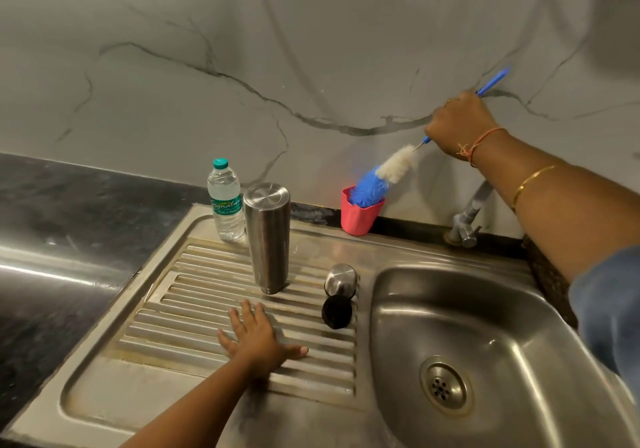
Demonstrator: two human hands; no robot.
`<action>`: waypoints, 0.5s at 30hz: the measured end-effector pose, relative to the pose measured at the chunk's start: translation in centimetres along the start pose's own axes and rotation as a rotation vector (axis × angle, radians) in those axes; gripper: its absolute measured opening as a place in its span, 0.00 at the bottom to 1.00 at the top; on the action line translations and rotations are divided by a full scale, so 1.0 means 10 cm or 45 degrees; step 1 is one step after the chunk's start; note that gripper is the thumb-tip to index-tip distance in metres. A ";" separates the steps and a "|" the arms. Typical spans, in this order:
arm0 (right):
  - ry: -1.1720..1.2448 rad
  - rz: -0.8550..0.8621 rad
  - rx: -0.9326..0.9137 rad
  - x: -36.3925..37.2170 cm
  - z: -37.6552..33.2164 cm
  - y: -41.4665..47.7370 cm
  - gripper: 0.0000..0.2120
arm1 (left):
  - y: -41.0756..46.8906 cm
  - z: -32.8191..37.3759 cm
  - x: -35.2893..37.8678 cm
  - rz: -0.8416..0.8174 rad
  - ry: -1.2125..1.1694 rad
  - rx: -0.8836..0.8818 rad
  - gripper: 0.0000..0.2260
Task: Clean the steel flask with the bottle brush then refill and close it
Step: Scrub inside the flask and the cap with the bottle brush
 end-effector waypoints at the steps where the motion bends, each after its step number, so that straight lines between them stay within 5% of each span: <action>1: 0.005 -0.012 0.028 -0.01 0.04 -0.05 0.09 | -0.01 0.00 -0.01 0.003 0.000 -0.007 0.57; 15: 0.335 -0.074 0.337 -0.03 0.23 -0.69 0.10 | -0.05 0.00 -0.03 0.086 -0.056 0.032 0.57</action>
Point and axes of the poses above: each hand's wrist, its own y-axis towards the middle knuckle, its own x-axis out of the palm, z = x × y, the point moved 9 cm from there along y, towards the middle knuckle, and after that the axes turned 13 degrees about y, right-handed, at the moved point
